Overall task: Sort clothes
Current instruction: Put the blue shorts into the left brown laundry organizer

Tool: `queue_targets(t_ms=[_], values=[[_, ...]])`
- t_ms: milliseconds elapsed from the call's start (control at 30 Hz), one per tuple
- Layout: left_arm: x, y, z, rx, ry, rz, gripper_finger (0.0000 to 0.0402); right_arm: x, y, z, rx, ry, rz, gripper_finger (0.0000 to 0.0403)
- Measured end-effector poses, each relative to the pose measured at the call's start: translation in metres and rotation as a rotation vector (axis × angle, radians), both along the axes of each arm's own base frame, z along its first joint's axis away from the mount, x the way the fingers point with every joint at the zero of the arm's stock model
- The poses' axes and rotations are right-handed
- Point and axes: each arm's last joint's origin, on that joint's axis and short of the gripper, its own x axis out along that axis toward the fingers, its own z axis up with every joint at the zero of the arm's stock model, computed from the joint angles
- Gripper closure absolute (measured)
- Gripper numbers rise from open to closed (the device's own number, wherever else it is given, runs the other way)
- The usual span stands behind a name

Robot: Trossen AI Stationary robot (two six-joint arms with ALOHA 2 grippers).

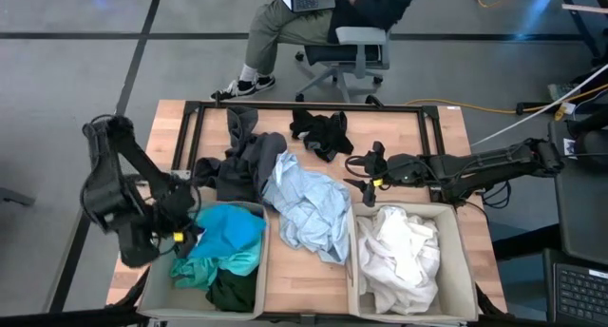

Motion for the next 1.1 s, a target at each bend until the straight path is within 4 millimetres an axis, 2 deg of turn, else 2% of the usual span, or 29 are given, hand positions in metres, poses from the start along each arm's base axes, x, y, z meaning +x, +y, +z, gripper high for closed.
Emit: queue_targets(t_ms=[167, 567, 700, 967, 1033, 1100], values=[[0.007, -0.022, -0.023, 0.097, 0.147, 0.009, 0.0369, 0.000, 0.000, 0.000, 0.000, -0.002, 0.000, 0.0146], [0.033, -0.064, -0.078, 0.371, 0.272, -0.036, 0.0368, 0.000, 0.000, 0.000, -0.002, 0.000, 0.001, 0.0146], [0.034, -0.066, -0.109, 0.377, 0.311, -0.018, 0.0368, 0.000, 0.000, 0.000, -0.004, 0.001, 0.001, 0.0146], [0.025, -0.058, -0.197, 0.223, 0.439, -0.059, 0.0368, 0.000, 0.000, 0.000, -0.011, 0.000, 0.005, 0.0146], [0.021, -0.054, -0.208, 0.201, 0.471, -0.061, 0.0368, 0.001, 0.000, 0.000, -0.013, -0.001, 0.006, 0.0146], [0.020, -0.052, -0.211, 0.199, 0.488, -0.054, 0.0368, 0.001, 0.000, 0.000, -0.013, -0.001, 0.006, 0.0146]])
